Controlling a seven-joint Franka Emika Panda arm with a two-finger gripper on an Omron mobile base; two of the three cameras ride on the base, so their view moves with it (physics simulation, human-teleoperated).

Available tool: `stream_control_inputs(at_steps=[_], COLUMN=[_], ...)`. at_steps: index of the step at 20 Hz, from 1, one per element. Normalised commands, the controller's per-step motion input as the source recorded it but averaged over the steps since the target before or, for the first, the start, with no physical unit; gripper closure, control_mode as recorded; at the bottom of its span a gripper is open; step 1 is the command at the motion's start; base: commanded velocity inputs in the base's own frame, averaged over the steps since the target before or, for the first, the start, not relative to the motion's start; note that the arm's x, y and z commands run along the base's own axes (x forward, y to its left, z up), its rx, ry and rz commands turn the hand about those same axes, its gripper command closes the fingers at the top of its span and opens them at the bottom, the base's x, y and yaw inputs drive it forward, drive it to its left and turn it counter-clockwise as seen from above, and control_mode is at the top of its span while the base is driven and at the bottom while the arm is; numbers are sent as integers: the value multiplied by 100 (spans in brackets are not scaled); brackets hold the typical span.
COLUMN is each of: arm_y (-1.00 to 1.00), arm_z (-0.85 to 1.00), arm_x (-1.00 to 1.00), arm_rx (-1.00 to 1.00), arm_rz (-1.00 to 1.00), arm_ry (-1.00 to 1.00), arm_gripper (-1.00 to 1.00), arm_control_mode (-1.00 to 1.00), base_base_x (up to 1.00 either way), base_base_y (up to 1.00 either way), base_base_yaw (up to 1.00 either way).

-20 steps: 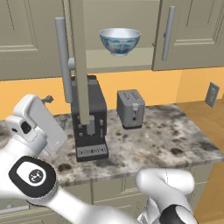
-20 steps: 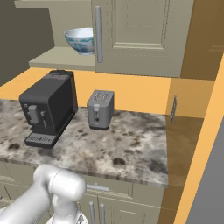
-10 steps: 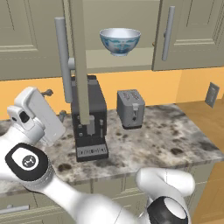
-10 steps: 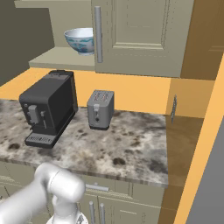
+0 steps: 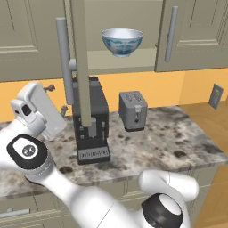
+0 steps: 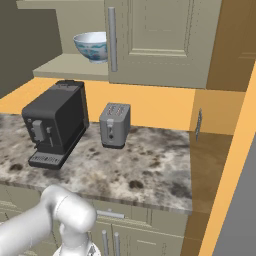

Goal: Open the cabinet. Pick the bowls from the counter and place them in the cabinet. Then close the cabinet.

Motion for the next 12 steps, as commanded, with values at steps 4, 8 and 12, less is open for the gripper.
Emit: stream_control_inputs(at_steps=[4,8,12], arm_y=[-24,-30,-35], arm_z=[3,6,15], arm_x=[19,11,17], arm_rx=[0,0,0], arm_rz=[0,0,0], arm_ry=[0,0,0], arm_gripper=[-100,-100,-100], arm_control_mode=[-100,-100,-100], base_base_x=[0,0,0], base_base_y=[0,0,0], base_base_yaw=[0,0,0])
